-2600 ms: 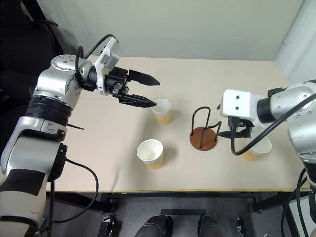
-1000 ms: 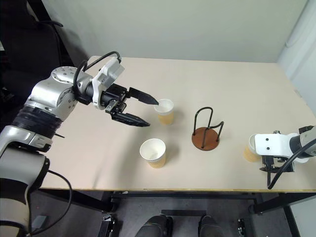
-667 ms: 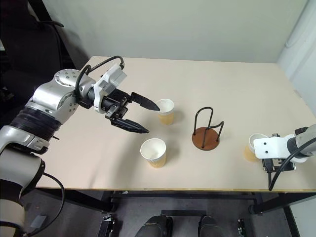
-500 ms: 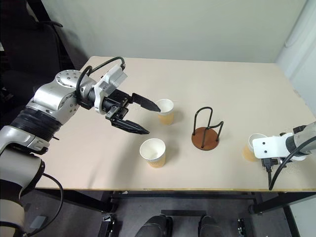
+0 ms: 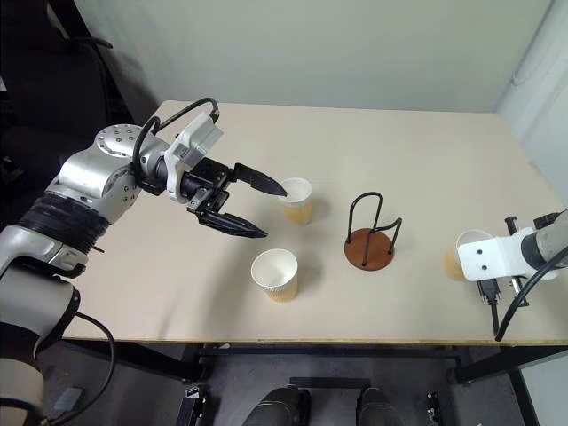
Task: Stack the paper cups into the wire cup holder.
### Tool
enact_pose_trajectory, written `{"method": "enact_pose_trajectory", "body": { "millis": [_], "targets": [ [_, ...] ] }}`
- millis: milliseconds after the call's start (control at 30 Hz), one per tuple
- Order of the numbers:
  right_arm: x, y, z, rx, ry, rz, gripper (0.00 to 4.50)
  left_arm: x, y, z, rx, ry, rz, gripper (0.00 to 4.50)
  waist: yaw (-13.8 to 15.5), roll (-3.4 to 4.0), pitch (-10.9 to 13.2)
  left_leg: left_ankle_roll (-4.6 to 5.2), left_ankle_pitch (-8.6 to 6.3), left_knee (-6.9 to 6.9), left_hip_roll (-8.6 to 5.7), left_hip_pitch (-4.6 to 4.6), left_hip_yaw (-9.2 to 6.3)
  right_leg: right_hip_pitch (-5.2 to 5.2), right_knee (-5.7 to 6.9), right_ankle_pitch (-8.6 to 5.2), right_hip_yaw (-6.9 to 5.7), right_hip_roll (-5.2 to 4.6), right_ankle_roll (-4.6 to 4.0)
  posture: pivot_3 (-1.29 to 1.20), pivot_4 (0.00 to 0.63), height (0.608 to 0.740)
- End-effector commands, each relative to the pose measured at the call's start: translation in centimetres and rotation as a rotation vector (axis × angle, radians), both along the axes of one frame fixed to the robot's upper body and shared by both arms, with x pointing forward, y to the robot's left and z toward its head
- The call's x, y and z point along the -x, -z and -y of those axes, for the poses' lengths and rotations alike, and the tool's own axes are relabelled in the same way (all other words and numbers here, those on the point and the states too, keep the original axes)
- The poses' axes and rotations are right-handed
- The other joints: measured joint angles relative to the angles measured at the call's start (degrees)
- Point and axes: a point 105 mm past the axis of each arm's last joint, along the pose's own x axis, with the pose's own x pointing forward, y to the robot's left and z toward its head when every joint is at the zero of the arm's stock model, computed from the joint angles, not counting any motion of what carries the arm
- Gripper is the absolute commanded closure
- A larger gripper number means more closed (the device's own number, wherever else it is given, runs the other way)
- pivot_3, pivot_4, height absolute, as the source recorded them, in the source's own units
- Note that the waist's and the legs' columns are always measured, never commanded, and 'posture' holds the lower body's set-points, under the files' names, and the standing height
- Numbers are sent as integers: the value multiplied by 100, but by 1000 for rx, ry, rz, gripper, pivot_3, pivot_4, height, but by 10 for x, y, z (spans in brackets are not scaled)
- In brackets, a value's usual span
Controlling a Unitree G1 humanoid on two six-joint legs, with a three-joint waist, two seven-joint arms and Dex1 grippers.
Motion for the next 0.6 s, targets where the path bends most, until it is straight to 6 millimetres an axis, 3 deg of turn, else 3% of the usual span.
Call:
{"method": "enact_pose_trajectory", "body": {
  "millis": [33,133,333,600],
  "targets": [
    [-4,-47,-14,-68,-9,137,4480,-2,-23,0,25,17,83,0,-3,0,0,-1,0,-1,0,-1,0,-1,-2,0,0,0,0,0,150,740],
    [-11,-84,-32,-151,-31,244,4480,-10,-34,-3,45,-21,118,0,-19,3,2,-1,0,-1,-3,-7,2,-9,-1,0,4,-1,0,0,150,740],
    [-16,-114,-59,-227,-95,302,4480,-14,-37,-5,47,-45,133,0,-40,1,1,4,-3,-19,1,-1,-7,-13,-1,-20,-3,2,-13,0,150,740],
    [-7,-107,-96,-322,-187,195,4480,-13,-37,-11,35,-59,141,0,-17,2,1,-36,12,-25,1,-27,-3,-35,3,-40,-11,3,-5,0,150,740]
  ]
}}
